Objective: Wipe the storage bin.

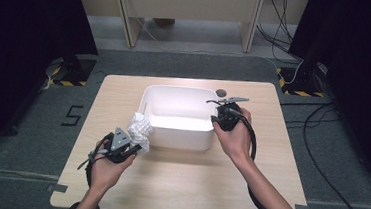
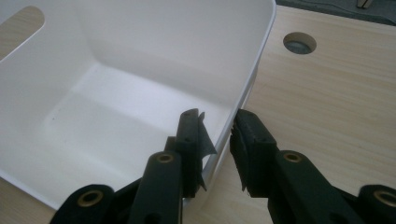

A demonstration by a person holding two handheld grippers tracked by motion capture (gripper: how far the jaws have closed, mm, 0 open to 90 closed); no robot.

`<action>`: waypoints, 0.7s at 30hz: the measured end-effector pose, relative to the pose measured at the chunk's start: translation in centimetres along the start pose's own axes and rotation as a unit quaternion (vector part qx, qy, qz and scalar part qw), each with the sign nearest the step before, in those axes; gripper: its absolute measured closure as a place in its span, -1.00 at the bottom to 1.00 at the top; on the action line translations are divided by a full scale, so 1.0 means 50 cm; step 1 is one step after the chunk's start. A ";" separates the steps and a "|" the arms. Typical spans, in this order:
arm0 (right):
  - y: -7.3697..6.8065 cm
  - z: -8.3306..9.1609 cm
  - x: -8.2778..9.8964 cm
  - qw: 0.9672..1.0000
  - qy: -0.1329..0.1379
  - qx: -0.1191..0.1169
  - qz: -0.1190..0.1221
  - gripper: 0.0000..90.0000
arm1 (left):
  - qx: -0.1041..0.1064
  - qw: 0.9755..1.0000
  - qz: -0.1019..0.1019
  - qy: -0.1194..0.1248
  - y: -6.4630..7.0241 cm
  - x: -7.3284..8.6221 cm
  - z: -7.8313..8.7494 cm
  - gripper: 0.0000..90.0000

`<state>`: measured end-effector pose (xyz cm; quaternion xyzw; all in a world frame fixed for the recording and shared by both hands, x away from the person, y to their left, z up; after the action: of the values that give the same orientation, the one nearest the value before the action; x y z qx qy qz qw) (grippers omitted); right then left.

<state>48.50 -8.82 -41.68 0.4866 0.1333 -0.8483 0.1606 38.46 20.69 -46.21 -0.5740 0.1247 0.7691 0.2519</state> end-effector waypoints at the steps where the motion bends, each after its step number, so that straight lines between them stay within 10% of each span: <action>1: 0.000 0.000 0.000 1.000 0.001 0.000 0.001 0.61 | 0.001 1.000 0.000 -0.002 0.000 0.000 0.000 0.66; 21: -0.006 0.009 0.001 1.000 -0.003 0.010 0.013 0.65 | -0.007 1.000 0.000 -0.018 0.004 0.018 -0.032 0.66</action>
<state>48.01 -8.72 -41.48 0.4873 0.1175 -0.8489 0.1674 39.47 20.00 -47.56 -0.5617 0.1149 0.7801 0.2503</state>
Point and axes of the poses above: each handheld gripper's, and its own axes: z roughly backward along the jaws, x roughly out of its underside, y roughly to its right, the point moved 5 cm from there along -z, roughly forward along the jaws, and after that the axes turned 15 degrees about y, right-handed, at the moved point
